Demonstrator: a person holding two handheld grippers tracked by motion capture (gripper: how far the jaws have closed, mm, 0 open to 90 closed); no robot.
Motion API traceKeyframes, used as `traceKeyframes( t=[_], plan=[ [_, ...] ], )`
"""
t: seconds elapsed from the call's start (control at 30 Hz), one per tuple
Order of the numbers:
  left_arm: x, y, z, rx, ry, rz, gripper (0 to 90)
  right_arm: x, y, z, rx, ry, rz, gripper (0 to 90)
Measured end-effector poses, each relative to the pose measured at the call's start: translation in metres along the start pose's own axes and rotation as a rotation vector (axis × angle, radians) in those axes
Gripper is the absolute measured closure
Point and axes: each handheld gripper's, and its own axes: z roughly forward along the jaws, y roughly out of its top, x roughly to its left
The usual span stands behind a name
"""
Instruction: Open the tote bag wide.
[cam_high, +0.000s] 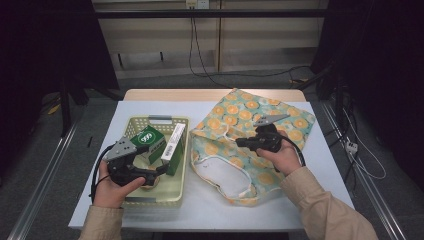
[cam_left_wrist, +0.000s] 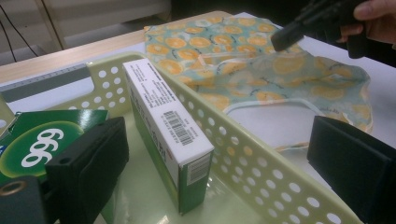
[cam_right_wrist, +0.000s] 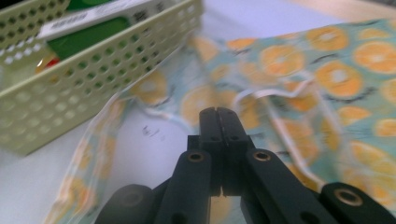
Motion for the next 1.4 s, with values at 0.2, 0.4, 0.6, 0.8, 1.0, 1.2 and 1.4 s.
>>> traceKeyframes(
  t=[0.2,0.4,0.6,0.8,1.0,1.2,1.4],
  plan=[
    [0.000,0.000,0.001,-0.001,-0.003,-0.001,5.4,0.000,-0.018,0.028,0.056,-0.008,-0.005,89.3],
    [0.001,-0.001,0.001,0.005,-0.001,0.000,5.4,-0.018,-0.029,0.041,0.092,-0.122,0.019,75.8],
    [0.002,-0.002,0.001,0.005,0.001,0.001,5.4,-0.033,-0.035,0.038,0.132,-0.194,0.000,66.8],
    [0.002,-0.003,0.002,0.009,0.000,-0.001,5.4,-0.040,-0.043,0.029,0.120,-0.192,0.041,56.1],
    [0.002,-0.002,0.002,0.013,0.002,0.002,5.5,-0.033,-0.052,0.030,0.133,-0.182,-0.008,50.6],
    [0.002,-0.003,0.002,0.015,0.001,0.004,5.4,-0.040,-0.054,0.027,0.120,-0.204,0.001,68.4],
    [0.001,-0.003,0.003,0.017,0.002,0.004,5.6,-0.043,-0.055,0.027,0.100,-0.215,0.029,76.0]
  ],
)
